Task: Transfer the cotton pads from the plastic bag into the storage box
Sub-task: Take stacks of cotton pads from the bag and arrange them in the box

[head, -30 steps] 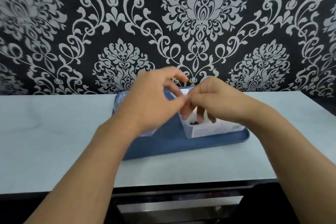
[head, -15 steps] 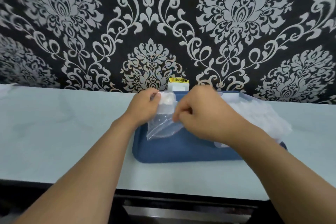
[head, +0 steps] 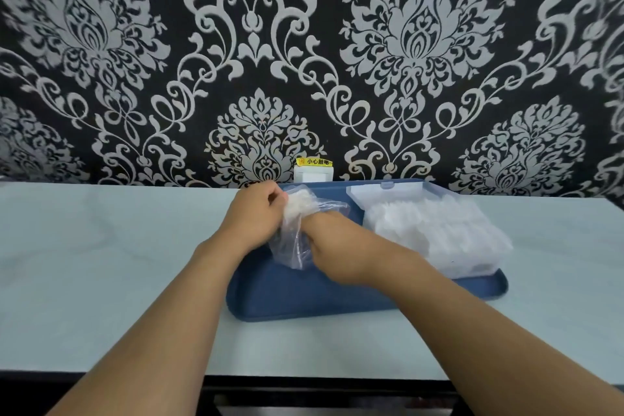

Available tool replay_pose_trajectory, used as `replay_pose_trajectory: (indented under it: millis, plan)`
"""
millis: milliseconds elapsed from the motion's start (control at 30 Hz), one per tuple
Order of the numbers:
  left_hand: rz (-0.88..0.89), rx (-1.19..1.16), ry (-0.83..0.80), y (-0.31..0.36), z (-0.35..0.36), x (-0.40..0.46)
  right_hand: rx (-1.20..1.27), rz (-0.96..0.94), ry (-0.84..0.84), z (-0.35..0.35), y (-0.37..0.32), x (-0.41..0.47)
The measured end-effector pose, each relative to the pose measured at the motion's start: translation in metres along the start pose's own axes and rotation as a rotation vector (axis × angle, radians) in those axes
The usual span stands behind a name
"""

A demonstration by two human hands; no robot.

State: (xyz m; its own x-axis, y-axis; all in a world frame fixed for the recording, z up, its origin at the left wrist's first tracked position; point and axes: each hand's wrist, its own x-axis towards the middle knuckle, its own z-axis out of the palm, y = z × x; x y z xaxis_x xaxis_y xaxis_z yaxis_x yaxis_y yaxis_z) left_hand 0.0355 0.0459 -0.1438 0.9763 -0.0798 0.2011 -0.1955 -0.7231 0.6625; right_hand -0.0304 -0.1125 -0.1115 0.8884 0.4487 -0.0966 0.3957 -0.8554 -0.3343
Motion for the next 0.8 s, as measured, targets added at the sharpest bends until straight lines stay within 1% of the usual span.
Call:
replay_pose_trajectory:
  millis: [100, 200, 300, 400, 500, 600, 633, 667, 733, 767, 800]
  plan:
    - [-0.049, -0.025, 0.008, 0.001, -0.002, -0.002, -0.068, 0.033, 0.031, 0.001, 0.005, 0.002]
    - [-0.116, -0.059, 0.003, 0.001, -0.002, -0.003, -0.047, 0.001, 0.112, 0.003, 0.005, 0.007]
    - [-0.230, -0.192, 0.017, -0.004, -0.004, 0.000, -0.015, -0.061, 0.134, 0.005, 0.009, 0.012]
    - [-0.309, -0.367, 0.018, -0.004, -0.006, 0.000, 0.209, -0.074, 0.239, 0.006, 0.020, 0.016]
    - [-0.378, -0.564, 0.035, 0.002, -0.007, 0.002, 0.527, 0.017, 0.293, 0.009, 0.029, 0.022]
    - [-0.397, -0.662, 0.027, 0.006, -0.009, 0.003, 0.794, 0.044, 0.336, 0.003, 0.031, 0.022]
    - [-0.390, -0.674, 0.019, 0.007, -0.009, 0.002, 0.802, 0.022, 0.344, 0.002, 0.032, 0.021]
    - [-0.379, -0.676, 0.008, 0.009, -0.009, 0.001, 0.714, 0.001, 0.360, 0.000, 0.033, 0.020]
    - [-0.346, -0.637, -0.007, 0.011, -0.007, -0.002, 0.450, -0.010, 0.381, 0.000, 0.035, 0.021]
    - [-0.332, -0.608, -0.011, 0.013, -0.006, -0.002, 0.354, -0.021, 0.389, 0.001, 0.036, 0.022]
    - [-0.323, -0.589, -0.014, 0.014, -0.005, -0.003, 0.307, -0.034, 0.396, 0.002, 0.037, 0.024]
